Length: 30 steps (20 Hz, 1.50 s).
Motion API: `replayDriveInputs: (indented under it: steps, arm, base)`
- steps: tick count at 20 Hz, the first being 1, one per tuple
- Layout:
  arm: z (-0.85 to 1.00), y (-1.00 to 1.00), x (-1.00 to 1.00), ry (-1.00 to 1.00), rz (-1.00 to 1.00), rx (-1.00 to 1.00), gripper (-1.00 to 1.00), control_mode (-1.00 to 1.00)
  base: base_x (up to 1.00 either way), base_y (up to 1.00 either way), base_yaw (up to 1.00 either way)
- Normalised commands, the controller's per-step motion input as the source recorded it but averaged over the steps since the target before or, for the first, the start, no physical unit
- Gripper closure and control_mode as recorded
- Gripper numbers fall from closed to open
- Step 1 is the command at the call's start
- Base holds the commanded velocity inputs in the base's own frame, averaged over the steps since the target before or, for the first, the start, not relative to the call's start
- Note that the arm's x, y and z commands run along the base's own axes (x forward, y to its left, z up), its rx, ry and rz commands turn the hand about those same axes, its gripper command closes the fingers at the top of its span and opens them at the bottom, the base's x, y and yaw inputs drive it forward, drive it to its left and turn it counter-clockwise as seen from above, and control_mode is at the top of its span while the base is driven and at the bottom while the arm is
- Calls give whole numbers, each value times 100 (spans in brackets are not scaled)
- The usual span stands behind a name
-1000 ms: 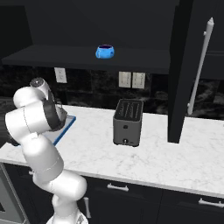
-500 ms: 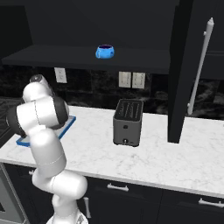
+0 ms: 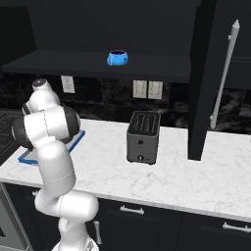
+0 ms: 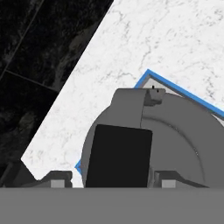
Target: Pick the kettle from the counter and place it on the tray. Then pick the mug from the cabinet and place it on the tray. Then close the cabinet doors.
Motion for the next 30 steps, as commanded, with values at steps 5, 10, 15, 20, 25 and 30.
replayDriveInputs:
  steps: [5,10,15,20,25,30]
  arm:
    - [0,-8,-10,5,-1,0,-100,-100]
    - [0,-5,-10,7,-1,0,-100,-100]
    - [3,-1,-20,4,0,0,-100,-100]
    - [2,0,-33,0,0,0,-100,-100]
    - [2,0,-37,0,0,0,-100,-100]
    - [5,0,-37,0,0,0,-100,-100]
  base:
    - [0,0,0]
    - [0,0,0]
    - [0,0,0]
    - [0,0,0]
    - [0,0,0]
    - [0,0,0]
